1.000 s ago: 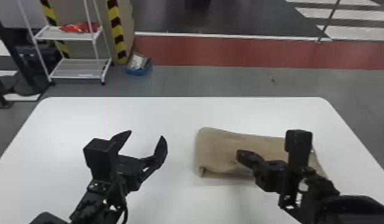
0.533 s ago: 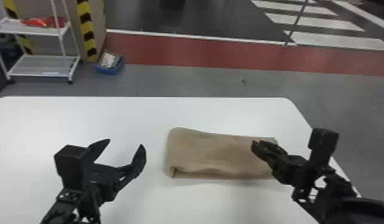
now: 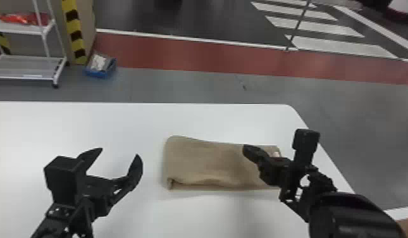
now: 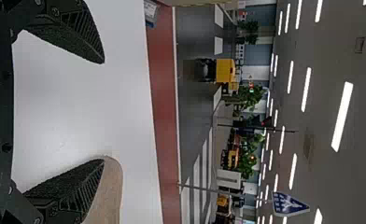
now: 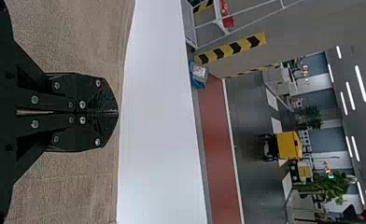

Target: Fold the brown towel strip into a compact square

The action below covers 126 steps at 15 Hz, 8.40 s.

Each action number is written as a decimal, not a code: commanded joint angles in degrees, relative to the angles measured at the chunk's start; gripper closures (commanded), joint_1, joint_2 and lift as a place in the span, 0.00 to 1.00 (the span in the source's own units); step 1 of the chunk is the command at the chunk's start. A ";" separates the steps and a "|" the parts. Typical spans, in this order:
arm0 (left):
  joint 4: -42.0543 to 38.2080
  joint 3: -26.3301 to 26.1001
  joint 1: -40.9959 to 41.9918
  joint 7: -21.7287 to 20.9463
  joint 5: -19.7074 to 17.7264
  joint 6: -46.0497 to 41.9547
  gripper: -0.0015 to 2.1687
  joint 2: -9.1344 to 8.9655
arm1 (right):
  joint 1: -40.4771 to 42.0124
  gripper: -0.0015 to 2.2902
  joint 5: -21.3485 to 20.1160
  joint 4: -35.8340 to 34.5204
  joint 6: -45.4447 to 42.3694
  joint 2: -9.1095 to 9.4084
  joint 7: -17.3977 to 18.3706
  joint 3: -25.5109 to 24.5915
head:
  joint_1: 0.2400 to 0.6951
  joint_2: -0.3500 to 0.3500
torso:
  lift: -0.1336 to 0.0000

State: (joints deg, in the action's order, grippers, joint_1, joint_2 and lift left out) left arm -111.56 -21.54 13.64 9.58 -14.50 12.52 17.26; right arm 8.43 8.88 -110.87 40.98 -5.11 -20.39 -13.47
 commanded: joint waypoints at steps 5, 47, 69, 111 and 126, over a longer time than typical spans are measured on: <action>-0.50 0.62 0.25 0.18 0.08 -0.78 0.07 0.23 | -2.89 0.92 -2.37 4.35 0.64 0.18 0.18 6.52 | 1.00 0.26 | 0.07; -0.15 1.76 0.07 0.09 -0.01 -1.66 0.07 0.23 | -8.08 0.79 -5.18 7.60 -1.64 3.00 3.34 21.90 | 1.00 0.61 | 0.07; 13.12 -12.57 -12.85 -1.76 0.26 6.78 0.95 -4.78 | 10.03 0.07 11.34 3.21 -10.61 -0.61 -15.38 -23.53 | 1.00 0.00 | 0.07; 14.09 -10.19 -14.34 -0.53 4.48 8.71 0.95 -3.46 | -20.03 0.53 3.43 17.00 32.99 -6.23 -10.19 -5.17 | 1.00 0.08 | 0.07; 12.68 -8.52 -11.88 0.35 4.83 7.66 0.95 -1.09 | -13.61 0.53 16.88 2.94 33.52 -5.26 -6.32 -9.30 | 1.00 0.12 | 0.07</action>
State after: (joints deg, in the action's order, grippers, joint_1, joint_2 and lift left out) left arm -99.22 -30.70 1.66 9.95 -9.73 20.03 15.69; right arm -5.27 25.75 -107.58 74.32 -10.36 -26.78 -22.74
